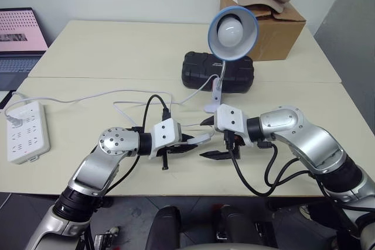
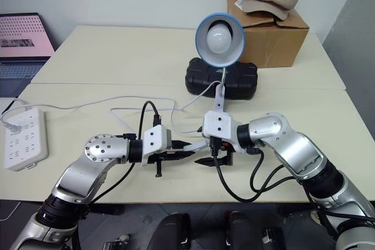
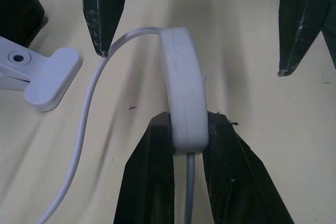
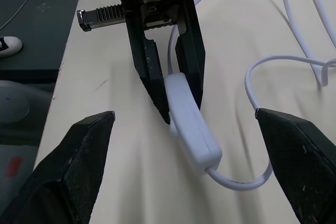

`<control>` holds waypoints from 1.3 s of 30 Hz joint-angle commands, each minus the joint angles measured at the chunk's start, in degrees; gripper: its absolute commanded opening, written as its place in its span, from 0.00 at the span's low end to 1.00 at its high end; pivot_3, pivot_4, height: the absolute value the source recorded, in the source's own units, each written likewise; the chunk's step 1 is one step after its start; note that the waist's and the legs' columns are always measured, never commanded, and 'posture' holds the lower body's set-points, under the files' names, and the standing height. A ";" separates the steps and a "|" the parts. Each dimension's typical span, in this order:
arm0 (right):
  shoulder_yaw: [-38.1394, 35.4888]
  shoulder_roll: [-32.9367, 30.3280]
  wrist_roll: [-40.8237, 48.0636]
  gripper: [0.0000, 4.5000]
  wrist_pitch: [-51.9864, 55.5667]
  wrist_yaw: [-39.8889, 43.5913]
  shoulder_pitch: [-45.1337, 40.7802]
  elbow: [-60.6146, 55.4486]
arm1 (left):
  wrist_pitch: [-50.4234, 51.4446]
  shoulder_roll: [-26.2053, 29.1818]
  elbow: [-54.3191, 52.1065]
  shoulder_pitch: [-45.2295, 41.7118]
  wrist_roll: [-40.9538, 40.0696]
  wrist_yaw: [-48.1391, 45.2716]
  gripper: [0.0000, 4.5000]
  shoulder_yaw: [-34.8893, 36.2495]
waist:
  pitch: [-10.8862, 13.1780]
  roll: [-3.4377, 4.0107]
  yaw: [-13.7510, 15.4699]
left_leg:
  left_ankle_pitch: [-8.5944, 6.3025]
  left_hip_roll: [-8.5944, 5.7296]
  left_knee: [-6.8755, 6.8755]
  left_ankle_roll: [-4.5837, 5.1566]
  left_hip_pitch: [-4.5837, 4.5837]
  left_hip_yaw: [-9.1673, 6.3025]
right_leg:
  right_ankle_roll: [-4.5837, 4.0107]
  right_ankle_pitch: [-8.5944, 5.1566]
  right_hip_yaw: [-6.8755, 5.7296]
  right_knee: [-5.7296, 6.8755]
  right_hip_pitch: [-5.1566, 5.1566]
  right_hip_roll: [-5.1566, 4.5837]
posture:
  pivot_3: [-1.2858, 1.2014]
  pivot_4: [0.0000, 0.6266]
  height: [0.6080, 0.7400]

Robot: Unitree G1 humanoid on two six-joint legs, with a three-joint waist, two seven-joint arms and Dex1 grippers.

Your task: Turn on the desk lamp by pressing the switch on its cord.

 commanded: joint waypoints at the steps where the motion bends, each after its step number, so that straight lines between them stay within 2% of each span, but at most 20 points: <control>1: 0.39 0.63 -1.40 0.92 -1.38 0.37 -0.45 -0.39 | 0.48 -0.19 -2.72 -0.61 -0.33 0.55 0.09 0.02 | 0.00 0.00 0.00 | 0.00 0.00 0.00 0.00 0.00 0.00 | 0.00 0.00 0.00 0.01 0.00 0.00 | 0.52 0.24 1.00; 3: 0.57 0.96 -1.89 0.86 -1.45 0.28 -0.35 -0.04 | 1.38 -0.39 -3.14 -1.07 -0.83 0.66 0.09 0.20 | 0.00 0.00 0.00 | 0.00 0.00 0.00 0.00 0.00 0.00 | 0.00 0.00 0.00 0.01 0.00 0.00 | 0.52 0.24 1.00; 7: 0.76 1.58 -2.89 0.59 -1.69 0.27 -0.23 0.59 | 2.75 -0.62 -3.81 -1.63 -1.41 0.79 0.09 0.45 | 0.00 0.00 0.00 | 0.00 -0.01 0.01 0.00 0.00 0.00 | 0.00 0.00 0.00 0.01 0.00 0.00 | 0.52 0.24 1.00; 13: 0.80 1.68 -4.25 0.26 -2.59 0.90 0.05 1.07 | 3.43 -0.65 -4.24 -1.98 -1.38 0.91 0.09 0.38 | 0.00 0.00 -0.01 | 0.00 -0.01 0.01 0.00 0.00 0.01 | 0.00 0.00 0.00 0.01 0.00 0.00 | 0.52 0.24 1.00; 15: 0.67 1.71 -4.51 0.19 -2.95 1.39 0.05 1.29 | 3.22 -0.60 -4.04 -2.15 -1.07 0.80 0.09 0.28 | 0.00 0.00 -0.01 | 0.00 0.00 0.01 0.00 0.00 0.01 | 0.00 0.00 0.00 0.01 0.00 0.00 | 0.52 0.24 1.00; 27: -0.32 1.84 -3.88 0.18 -4.78 3.90 0.56 1.60 | 2.73 -0.62 -3.75 -2.39 -0.62 0.86 0.09 0.39 | 0.00 0.00 0.00 | 0.00 -0.01 0.01 0.00 0.00 0.00 | 0.00 0.00 0.00 0.01 0.00 0.00 | 0.52 0.24 1.00; 28: -0.57 2.01 -3.73 0.32 -4.81 3.90 0.65 1.64 | 2.70 -0.59 -3.76 -2.39 -0.62 0.85 0.09 0.39 | 0.00 0.00 0.00 | 0.00 -0.01 0.01 0.00 0.01 0.00 | 0.00 0.00 0.00 0.01 0.00 0.00 | 0.52 0.24 1.00; 30: -1.07 2.40 -3.84 0.41 -4.53 3.50 0.52 1.68 | 2.51 -0.38 -3.77 -2.36 -0.46 0.89 0.09 0.35 | 0.00 0.00 0.00 | 0.00 0.00 0.01 0.00 0.01 0.00 | 0.00 0.00 0.00 0.01 0.00 0.00 | 0.52 0.24 1.00; 34: -0.70 1.60 -5.09 0.66 -3.25 3.57 -0.13 1.65 | 2.26 0.00 -3.70 -2.41 -0.17 1.13 0.09 0.15 | 0.00 0.00 0.00 | 0.00 -0.01 0.01 0.00 0.01 0.00 | 0.00 0.00 0.00 0.02 0.00 0.00 | 0.52 0.24 1.00; 39: -0.03 0.76 -5.87 0.67 -3.21 4.02 -0.03 1.58 | 1.96 0.18 -3.61 -2.44 -0.05 1.35 0.09 -0.01 | 0.00 0.00 0.00 | 0.00 -0.01 0.01 0.00 0.01 0.01 | 0.00 0.00 0.00 0.01 0.00 0.00 | 0.52 0.24 1.00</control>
